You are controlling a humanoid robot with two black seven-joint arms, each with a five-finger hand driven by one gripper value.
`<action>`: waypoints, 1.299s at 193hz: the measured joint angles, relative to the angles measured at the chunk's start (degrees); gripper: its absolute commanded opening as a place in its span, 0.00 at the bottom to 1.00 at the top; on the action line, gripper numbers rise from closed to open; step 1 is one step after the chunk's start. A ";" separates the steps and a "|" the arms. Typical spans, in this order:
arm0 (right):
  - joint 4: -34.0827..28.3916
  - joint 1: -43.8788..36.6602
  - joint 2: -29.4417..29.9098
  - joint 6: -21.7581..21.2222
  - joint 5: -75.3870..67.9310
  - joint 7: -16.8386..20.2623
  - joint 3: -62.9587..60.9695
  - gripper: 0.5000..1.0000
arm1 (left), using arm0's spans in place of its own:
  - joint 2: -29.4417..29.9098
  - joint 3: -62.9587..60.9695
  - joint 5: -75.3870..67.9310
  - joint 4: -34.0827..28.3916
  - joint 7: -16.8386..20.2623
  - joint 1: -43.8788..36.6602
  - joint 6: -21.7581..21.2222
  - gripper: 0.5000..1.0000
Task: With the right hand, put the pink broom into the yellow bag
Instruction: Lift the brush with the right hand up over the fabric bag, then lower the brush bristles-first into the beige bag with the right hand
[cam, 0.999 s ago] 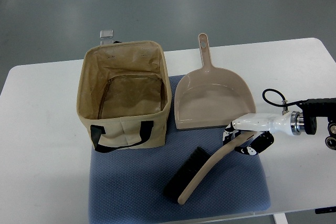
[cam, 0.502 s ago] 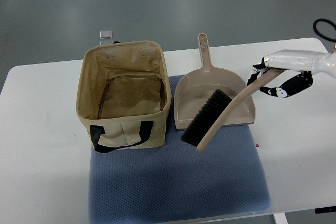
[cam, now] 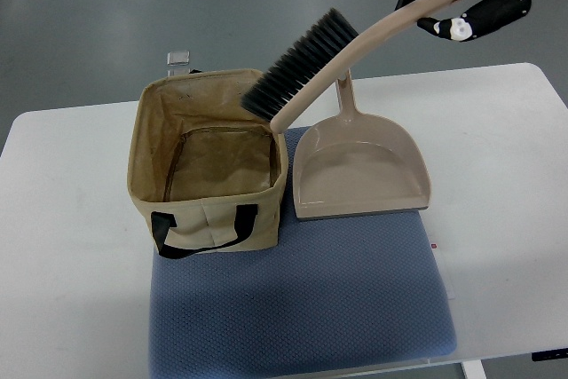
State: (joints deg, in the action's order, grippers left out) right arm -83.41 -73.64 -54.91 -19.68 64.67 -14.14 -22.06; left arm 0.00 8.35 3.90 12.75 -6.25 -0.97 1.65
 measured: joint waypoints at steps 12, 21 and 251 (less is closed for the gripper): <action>3.68 -0.93 4.55 0.01 0.27 0.62 0.19 0.00 | 0.00 0.02 0.00 0.00 0.00 0.00 0.01 1.00; 6.93 -2.09 8.37 -0.07 0.62 0.82 0.71 0.00 | 0.00 0.05 0.00 -0.07 0.00 0.00 0.02 1.00; 35.22 -3.28 40.90 1.89 11.37 0.34 12.99 0.87 | 0.00 0.30 0.15 -0.20 0.01 0.00 0.03 1.00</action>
State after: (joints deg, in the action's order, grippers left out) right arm -48.19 -76.92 -14.02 -17.79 76.05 -13.80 -9.07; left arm 0.00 8.65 4.05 12.54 -6.24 -0.97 1.68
